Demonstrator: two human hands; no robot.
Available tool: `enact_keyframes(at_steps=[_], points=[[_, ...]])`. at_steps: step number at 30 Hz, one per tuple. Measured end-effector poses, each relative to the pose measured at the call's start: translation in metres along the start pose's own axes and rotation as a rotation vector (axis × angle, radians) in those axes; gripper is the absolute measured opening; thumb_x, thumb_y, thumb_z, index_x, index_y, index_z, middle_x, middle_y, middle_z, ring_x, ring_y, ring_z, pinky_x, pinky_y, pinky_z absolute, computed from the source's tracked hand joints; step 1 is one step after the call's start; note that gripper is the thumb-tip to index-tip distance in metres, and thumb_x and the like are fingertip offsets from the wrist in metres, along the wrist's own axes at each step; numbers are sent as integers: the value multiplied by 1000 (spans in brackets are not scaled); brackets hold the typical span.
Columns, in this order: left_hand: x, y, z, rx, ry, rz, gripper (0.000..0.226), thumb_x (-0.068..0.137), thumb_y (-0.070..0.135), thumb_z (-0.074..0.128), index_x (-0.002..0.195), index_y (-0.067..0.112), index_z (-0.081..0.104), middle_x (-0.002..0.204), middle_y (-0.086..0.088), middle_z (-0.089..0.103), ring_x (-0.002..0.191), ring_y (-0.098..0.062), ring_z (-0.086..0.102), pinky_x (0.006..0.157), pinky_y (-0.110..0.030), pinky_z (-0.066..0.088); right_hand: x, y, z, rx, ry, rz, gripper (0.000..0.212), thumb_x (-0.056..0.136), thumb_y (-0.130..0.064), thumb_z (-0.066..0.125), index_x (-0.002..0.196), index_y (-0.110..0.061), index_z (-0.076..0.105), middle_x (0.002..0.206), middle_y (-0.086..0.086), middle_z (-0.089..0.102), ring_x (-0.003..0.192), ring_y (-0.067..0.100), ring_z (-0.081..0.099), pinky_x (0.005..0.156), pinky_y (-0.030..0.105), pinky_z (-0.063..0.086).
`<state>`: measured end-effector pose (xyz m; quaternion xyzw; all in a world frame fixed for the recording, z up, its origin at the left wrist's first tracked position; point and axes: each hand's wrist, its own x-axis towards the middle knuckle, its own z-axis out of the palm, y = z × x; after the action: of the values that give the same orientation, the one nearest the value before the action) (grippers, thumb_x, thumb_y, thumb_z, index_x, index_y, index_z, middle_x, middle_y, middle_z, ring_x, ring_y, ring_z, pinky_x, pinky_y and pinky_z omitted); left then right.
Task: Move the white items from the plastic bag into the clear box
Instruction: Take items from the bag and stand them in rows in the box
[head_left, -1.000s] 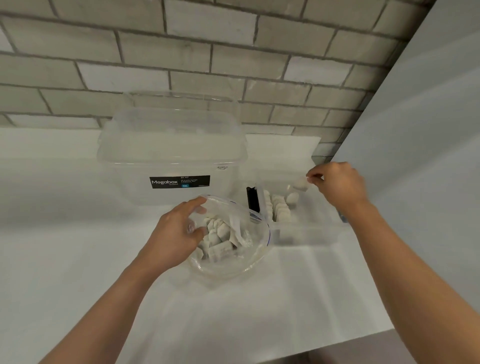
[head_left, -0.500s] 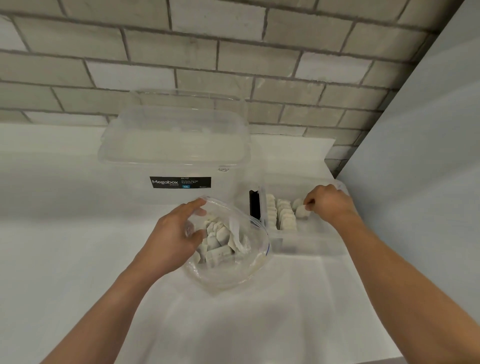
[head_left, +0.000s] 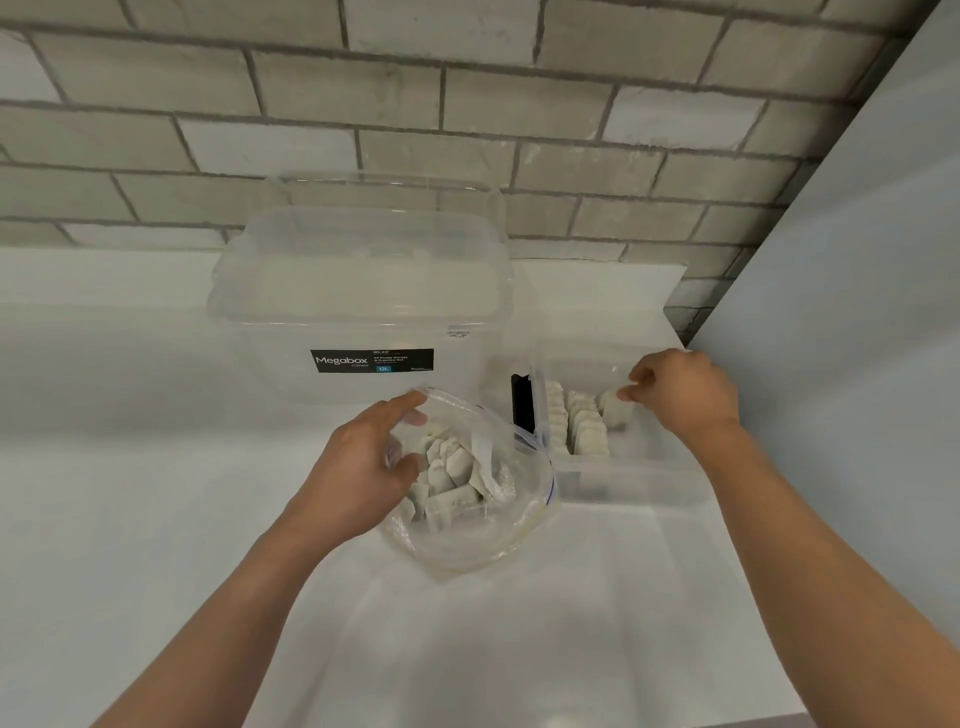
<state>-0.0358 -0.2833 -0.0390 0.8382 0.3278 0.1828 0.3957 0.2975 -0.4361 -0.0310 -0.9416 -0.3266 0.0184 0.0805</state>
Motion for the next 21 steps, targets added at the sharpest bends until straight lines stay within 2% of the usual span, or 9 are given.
enact_keyframes(at_steps=[4,6,8,11,13,16,18,21], points=[[1,-6,-5,38,-6,29,64,86,2,62,139,34,49,117,19,60,74,-11,55,72,-9,43,-67,-47,-31,511,193,-86,16,80,-41,82,85,-26,78,82,-15,74,70,6,67,68,24,52],[1,-9,-7,56,-23,46,65,85,1,61,140,34,48,117,18,60,74,-10,54,72,-8,41,-105,-81,-36,748,140,-172,7,81,-30,83,81,-25,78,78,-18,74,61,4,64,59,14,47],[0,-11,-9,71,-38,61,65,85,2,61,141,33,47,118,19,60,75,-9,54,73,-6,40,-133,-114,-29,846,-14,-265,4,83,-23,82,81,-26,79,78,-18,74,65,4,66,62,13,47],[-3,-12,-13,62,-59,92,63,86,5,63,141,31,47,119,18,59,75,-9,55,73,-6,41,-151,-143,6,620,-166,-408,5,88,-24,76,87,-27,80,84,-17,75,77,2,69,74,17,53],[-5,-12,-13,50,-80,111,62,87,7,64,141,31,47,120,17,58,76,-8,56,73,-5,41,-148,-152,36,373,-164,-459,12,90,-19,68,93,-24,79,87,-7,76,82,14,68,79,29,55],[-8,-12,-10,39,-114,153,62,86,9,67,142,30,48,120,15,59,77,-8,57,72,-2,38,-139,-159,64,106,-213,-409,28,89,-6,54,98,-22,76,92,6,72,83,30,64,74,36,53],[-10,-13,-9,32,-145,169,63,86,14,70,142,29,47,121,14,59,80,-11,58,72,-1,38,-136,-163,71,10,-238,-361,35,87,-2,50,102,-23,73,96,7,68,85,33,63,67,34,46],[-12,-16,-8,36,-173,193,64,86,16,71,144,27,46,123,13,59,83,-14,59,72,-1,37,-138,-170,75,-82,-247,-341,37,88,-2,49,107,-25,71,99,7,65,89,34,63,65,34,41]])
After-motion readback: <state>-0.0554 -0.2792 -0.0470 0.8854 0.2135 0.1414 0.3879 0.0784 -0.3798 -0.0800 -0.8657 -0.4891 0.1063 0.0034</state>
